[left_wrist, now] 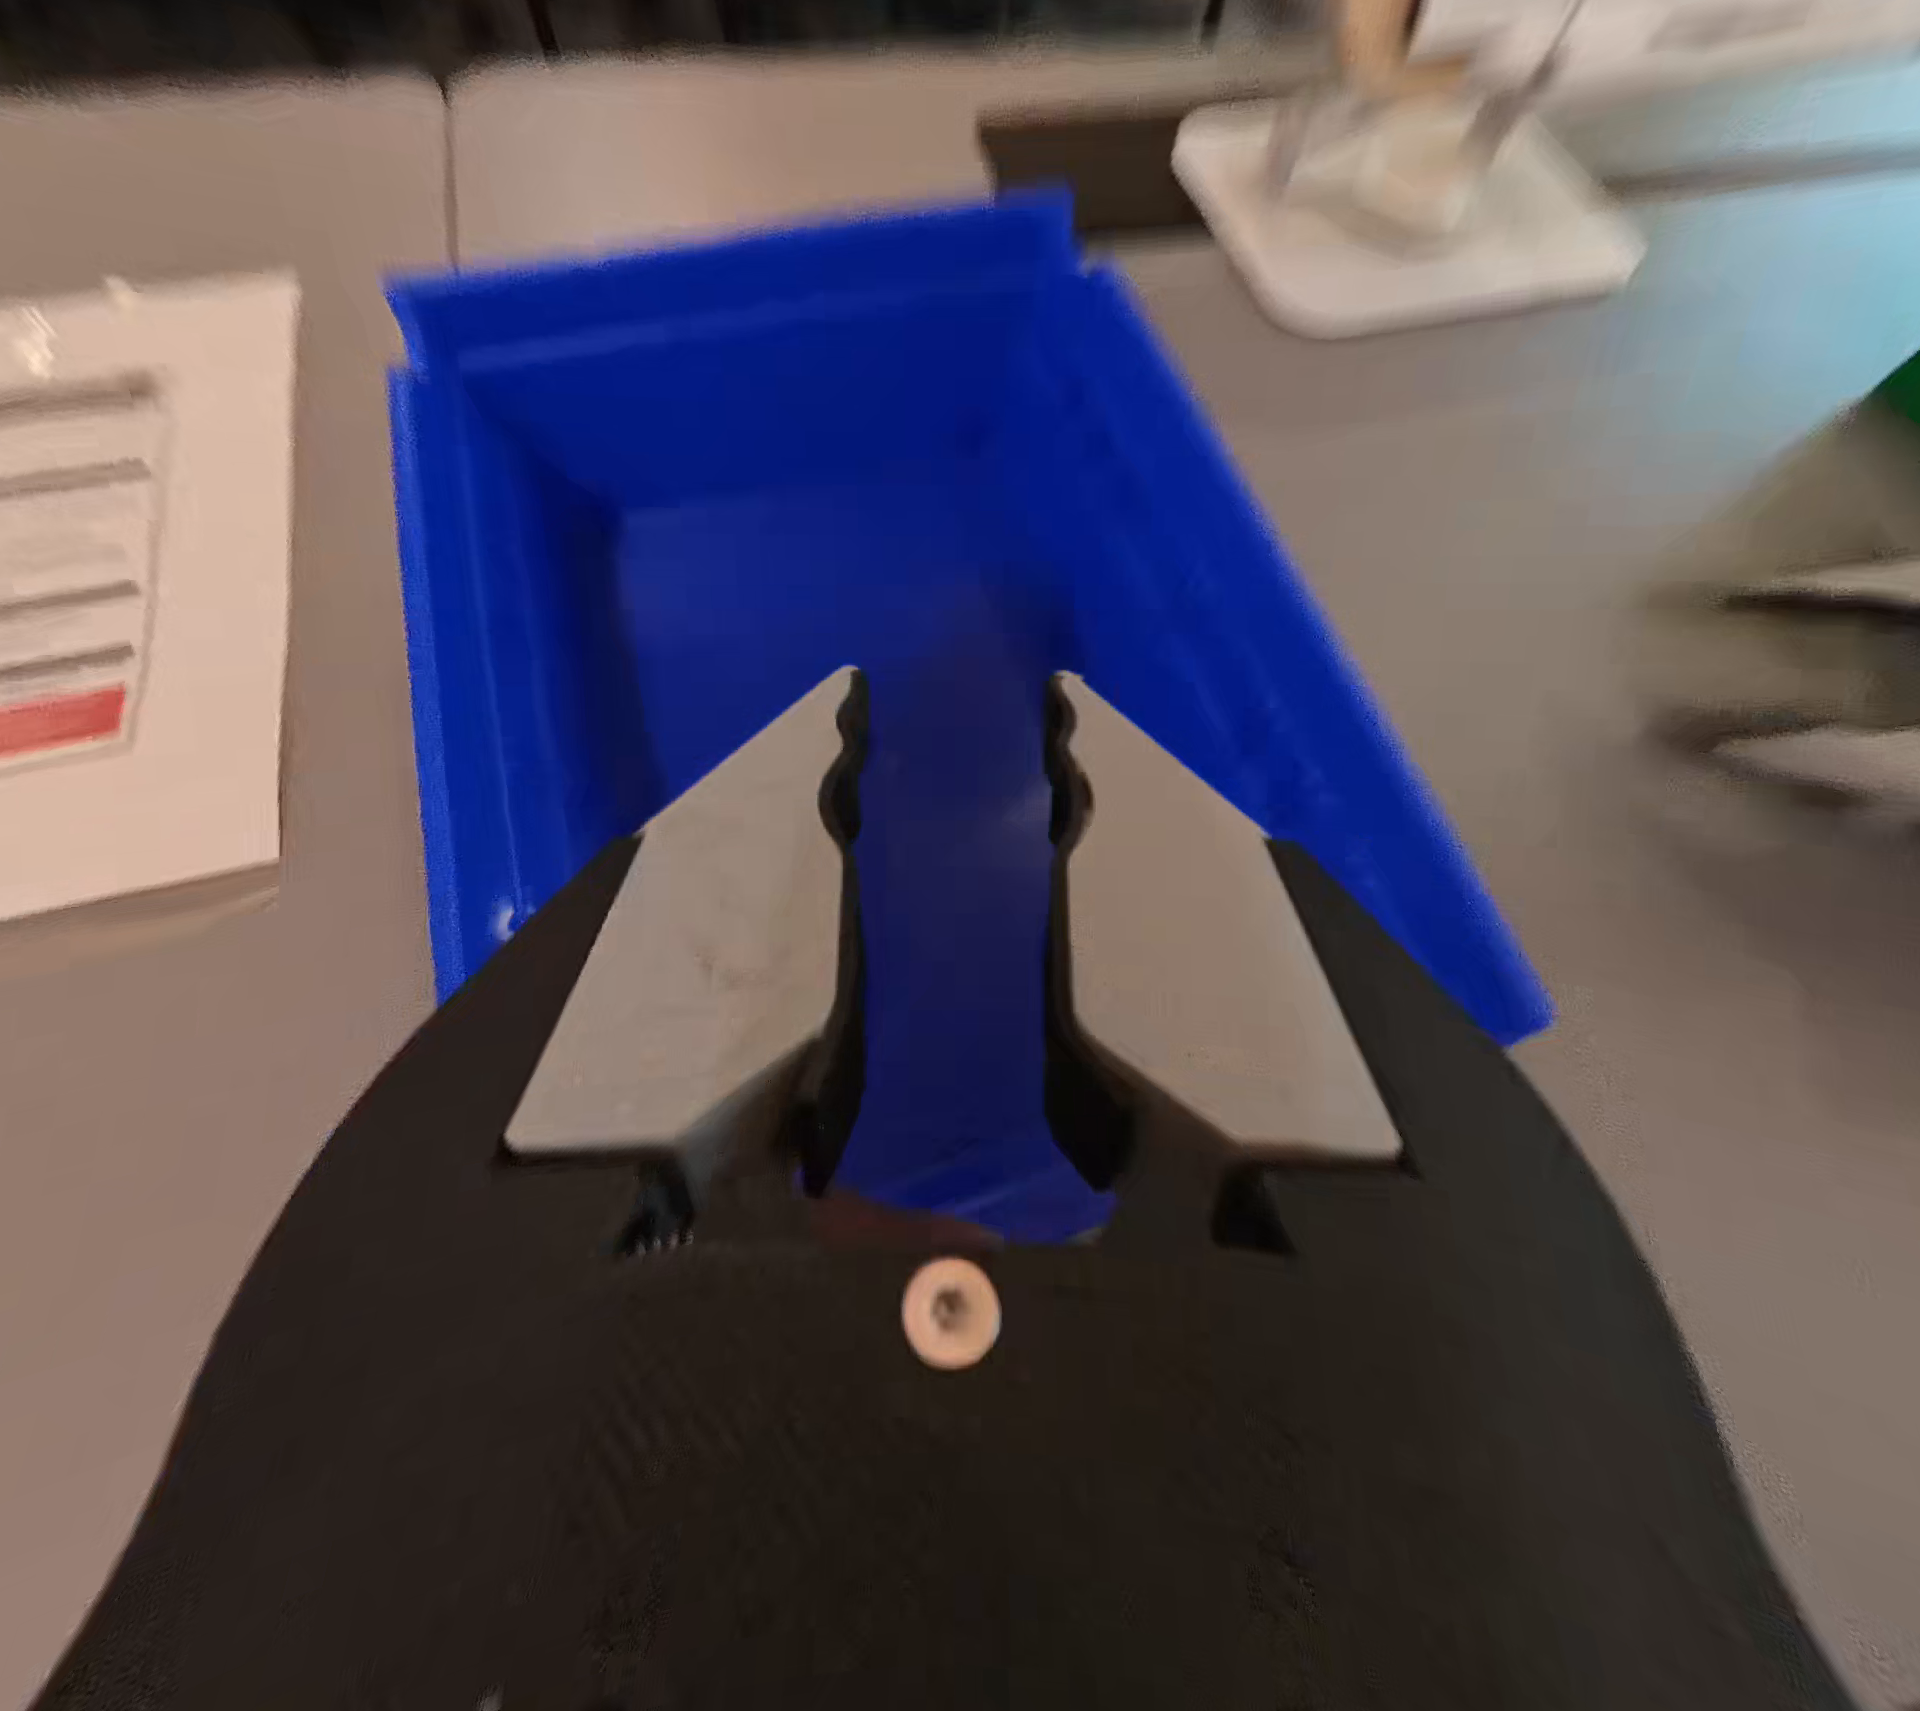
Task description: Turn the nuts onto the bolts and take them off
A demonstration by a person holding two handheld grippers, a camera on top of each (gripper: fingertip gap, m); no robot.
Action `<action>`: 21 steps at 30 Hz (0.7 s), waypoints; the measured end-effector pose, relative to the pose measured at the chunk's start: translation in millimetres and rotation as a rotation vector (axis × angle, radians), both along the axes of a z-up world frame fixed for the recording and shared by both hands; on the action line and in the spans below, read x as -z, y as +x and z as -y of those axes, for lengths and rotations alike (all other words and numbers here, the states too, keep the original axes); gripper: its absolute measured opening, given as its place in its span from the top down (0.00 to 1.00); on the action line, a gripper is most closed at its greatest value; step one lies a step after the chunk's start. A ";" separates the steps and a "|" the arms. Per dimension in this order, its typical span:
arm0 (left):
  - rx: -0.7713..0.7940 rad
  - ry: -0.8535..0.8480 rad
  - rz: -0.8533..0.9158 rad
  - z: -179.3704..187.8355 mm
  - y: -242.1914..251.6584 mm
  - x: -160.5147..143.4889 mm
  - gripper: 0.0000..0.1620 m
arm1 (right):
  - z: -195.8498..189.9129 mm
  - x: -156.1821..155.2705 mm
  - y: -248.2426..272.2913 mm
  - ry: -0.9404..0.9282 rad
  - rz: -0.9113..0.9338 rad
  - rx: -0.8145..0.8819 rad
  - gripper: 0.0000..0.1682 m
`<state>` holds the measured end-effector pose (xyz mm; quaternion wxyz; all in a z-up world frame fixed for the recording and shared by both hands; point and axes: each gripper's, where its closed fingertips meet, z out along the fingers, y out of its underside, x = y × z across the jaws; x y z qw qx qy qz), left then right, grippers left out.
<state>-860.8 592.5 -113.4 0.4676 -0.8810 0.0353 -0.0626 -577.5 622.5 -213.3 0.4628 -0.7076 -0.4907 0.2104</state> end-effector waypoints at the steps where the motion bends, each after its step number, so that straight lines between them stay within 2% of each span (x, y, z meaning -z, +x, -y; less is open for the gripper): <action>1: 0.020 -0.103 -0.012 -3.8 -5.4 16.4 0.79 | 0.3 -1.0 0.1 -0.005 -0.009 -0.001 0.68; 5: 0.066 -0.503 -0.170 3.5 -26.8 85.1 0.75 | 0.9 -2.9 0.7 -0.026 -0.033 -0.005 0.68; 7: 0.075 -0.628 -0.256 9.2 -37.0 107.9 0.74 | 1.1 -3.9 1.0 -0.030 -0.043 -0.006 0.68; 15: 0.034 -0.751 -0.371 2.7 -58.2 130.6 0.72 | 1.6 -5.8 1.7 -0.071 -0.075 -0.016 0.68; 21: 0.038 -0.774 -0.350 5.9 -59.3 131.7 0.79 | 1.1 -6.7 2.2 -0.098 -0.094 -0.019 0.68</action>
